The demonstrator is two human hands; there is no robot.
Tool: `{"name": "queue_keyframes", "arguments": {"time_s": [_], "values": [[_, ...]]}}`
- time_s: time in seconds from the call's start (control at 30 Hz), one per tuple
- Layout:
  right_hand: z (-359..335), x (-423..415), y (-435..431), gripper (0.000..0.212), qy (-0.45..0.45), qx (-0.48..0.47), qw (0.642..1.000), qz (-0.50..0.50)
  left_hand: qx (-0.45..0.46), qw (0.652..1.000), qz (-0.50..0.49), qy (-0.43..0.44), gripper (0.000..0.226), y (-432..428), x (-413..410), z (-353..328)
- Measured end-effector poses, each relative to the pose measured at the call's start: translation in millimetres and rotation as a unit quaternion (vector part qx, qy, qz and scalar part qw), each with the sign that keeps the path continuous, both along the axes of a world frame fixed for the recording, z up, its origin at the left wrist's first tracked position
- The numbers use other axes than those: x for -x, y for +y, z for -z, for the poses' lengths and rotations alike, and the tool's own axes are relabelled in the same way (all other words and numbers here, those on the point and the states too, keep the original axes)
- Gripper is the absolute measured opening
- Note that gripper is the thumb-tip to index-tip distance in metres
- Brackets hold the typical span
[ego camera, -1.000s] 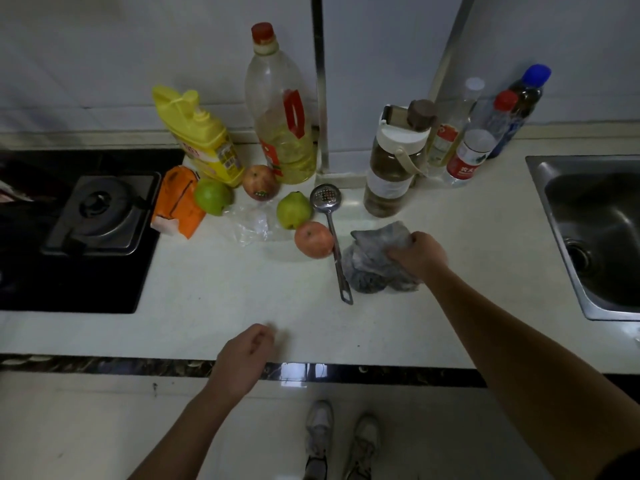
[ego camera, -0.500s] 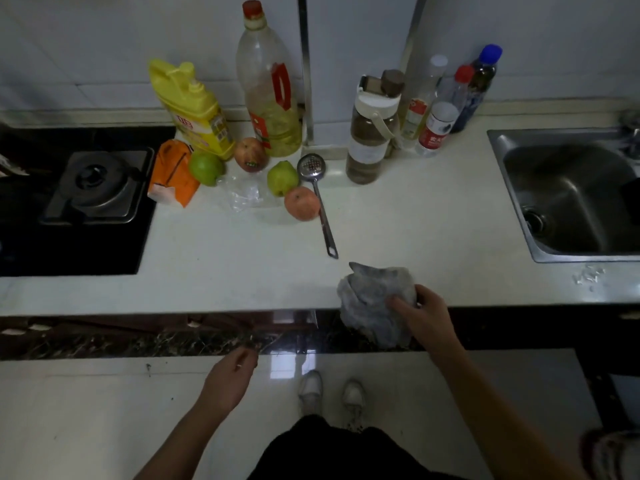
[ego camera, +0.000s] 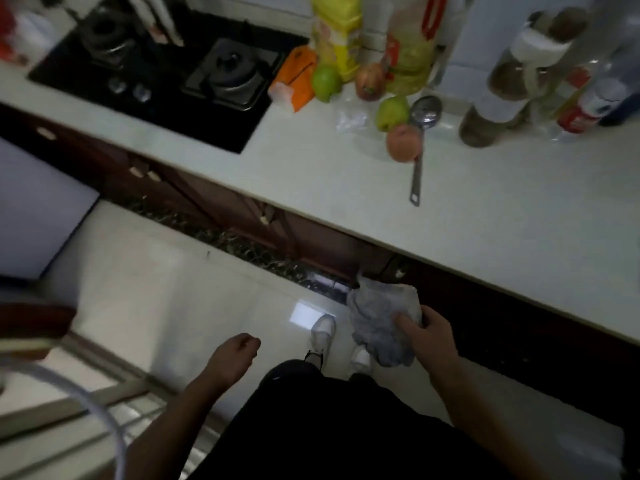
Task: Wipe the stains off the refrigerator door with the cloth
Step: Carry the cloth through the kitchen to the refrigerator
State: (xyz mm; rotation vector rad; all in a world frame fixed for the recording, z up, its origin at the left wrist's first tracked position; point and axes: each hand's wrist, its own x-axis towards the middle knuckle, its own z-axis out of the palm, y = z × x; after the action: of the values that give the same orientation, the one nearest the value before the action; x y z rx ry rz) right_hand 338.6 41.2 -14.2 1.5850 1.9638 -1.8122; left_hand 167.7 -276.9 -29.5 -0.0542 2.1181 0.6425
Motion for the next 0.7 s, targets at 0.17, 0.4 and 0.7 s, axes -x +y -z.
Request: {"name": "queue_keyframes", "arguments": {"time_s": [0.17,0.4,0.7], "values": [[2.5,47.2,-40.8,0.014,0.021,0.011,0.990,-0.137,0.001,0.985,-0.173,0.007,0.061,-100.8,-58.8,17.7],[-10.2,124.2,-116.6,0.023,0.039,0.009,0.957,-0.288,0.041,0.935,-0.352,-0.023,0.033,-198.4,-123.6,30.7],[-25.1,212.3,-222.9,0.012,0.038,-0.020,0.935,-0.351,0.005,0.880,-0.462,-0.107,0.032,-279.5,-82.2,52.8]]}}
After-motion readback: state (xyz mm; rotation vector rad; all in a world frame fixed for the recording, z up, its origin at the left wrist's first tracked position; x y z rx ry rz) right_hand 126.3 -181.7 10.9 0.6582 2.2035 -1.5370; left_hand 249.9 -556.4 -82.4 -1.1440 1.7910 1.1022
